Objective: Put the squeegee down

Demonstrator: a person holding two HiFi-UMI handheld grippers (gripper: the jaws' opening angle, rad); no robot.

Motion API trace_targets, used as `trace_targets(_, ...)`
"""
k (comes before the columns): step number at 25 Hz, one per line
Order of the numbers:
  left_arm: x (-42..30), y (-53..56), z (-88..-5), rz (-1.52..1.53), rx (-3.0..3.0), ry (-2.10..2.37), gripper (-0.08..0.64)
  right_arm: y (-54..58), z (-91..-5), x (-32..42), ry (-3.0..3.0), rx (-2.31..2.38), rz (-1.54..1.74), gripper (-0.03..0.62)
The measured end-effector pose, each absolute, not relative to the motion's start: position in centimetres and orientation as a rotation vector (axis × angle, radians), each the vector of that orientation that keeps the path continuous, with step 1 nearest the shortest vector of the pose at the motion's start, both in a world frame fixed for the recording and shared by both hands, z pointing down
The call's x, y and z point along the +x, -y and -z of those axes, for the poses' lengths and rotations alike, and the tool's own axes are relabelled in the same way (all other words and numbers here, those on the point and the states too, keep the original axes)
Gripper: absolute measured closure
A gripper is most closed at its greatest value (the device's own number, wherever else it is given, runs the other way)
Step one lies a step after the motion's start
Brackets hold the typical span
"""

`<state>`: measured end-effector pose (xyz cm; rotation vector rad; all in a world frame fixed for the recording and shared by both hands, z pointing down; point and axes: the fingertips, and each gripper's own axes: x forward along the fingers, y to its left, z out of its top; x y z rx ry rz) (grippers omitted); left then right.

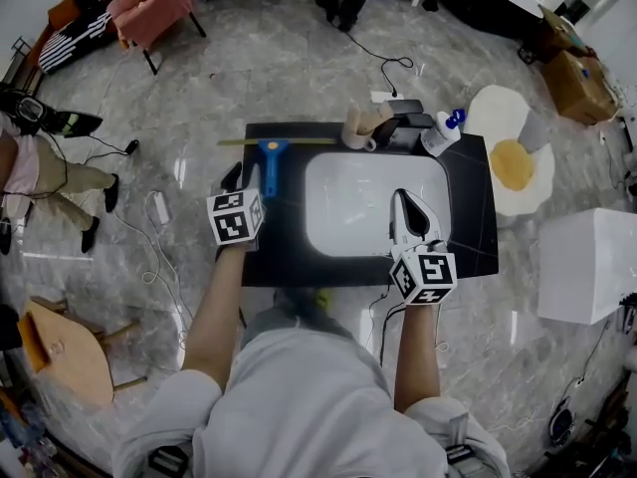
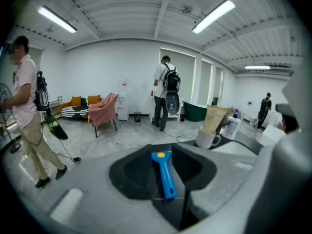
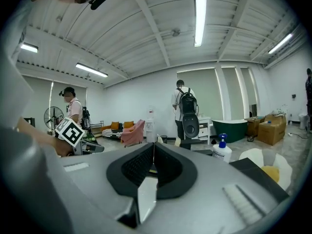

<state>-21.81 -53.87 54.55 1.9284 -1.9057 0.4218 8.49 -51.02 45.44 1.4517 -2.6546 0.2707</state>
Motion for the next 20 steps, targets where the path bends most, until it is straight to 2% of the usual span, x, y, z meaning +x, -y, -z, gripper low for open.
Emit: trace_targets(20,-22.2,45.4,-45.7,-0.337,2.005,2.115,0.537,47.6,-42.4,8.5,2.749,1.375,-0.209,0.589)
